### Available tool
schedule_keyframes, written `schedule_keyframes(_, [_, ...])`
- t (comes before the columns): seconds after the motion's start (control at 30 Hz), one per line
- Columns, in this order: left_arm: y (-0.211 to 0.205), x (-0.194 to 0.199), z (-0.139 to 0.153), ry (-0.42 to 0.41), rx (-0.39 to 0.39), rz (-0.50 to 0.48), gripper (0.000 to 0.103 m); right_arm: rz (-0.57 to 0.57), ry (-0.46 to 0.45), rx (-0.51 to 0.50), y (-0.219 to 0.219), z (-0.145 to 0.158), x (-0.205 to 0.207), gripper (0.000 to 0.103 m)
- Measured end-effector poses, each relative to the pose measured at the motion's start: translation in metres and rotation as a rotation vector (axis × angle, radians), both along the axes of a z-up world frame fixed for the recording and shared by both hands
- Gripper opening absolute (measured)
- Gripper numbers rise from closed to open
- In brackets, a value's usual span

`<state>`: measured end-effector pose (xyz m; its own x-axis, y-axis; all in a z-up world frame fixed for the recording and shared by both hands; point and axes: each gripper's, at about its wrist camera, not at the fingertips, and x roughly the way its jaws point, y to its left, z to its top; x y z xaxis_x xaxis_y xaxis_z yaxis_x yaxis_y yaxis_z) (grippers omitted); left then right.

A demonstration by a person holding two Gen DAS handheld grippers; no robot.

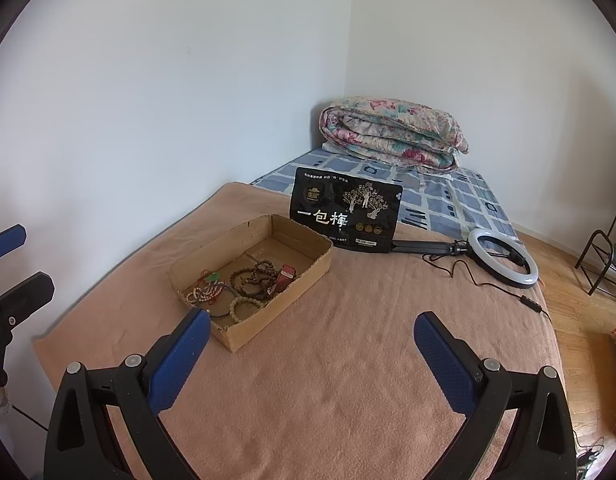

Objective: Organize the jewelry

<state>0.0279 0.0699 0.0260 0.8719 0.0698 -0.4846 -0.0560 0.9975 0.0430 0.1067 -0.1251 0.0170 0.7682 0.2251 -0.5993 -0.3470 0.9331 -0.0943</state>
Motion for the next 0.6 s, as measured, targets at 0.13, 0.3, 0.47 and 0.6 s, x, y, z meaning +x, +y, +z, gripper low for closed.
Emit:
schedule_keyframes(0.13, [0.0020, -0.0006, -0.0014, 0.004, -0.001, -0.001, 0.102, 0.000, 0.001, 0.001, -0.0004, -0.0001, -0.0002, 0.103])
schedule_keyframes(0.3, [0.0060, -0.0017, -0.0019, 0.007, -0.005, 0.002, 0.102, 0.001, -0.001, 0.001, -0.0008, 0.0002, -0.0001, 0.103])
schedule_keyframes(0.47, [0.0085, -0.0005, -0.0030, 0.008, -0.008, 0.006, 0.102, 0.001, 0.001, 0.000, -0.0009, 0.0002, 0.0004, 0.103])
schedule_keyframes(0.6, [0.0082, -0.0026, -0.0030, -0.011, 0.014, 0.008, 0.102, -0.001, 0.001, 0.000, -0.0011, 0.0000, 0.0007, 0.103])
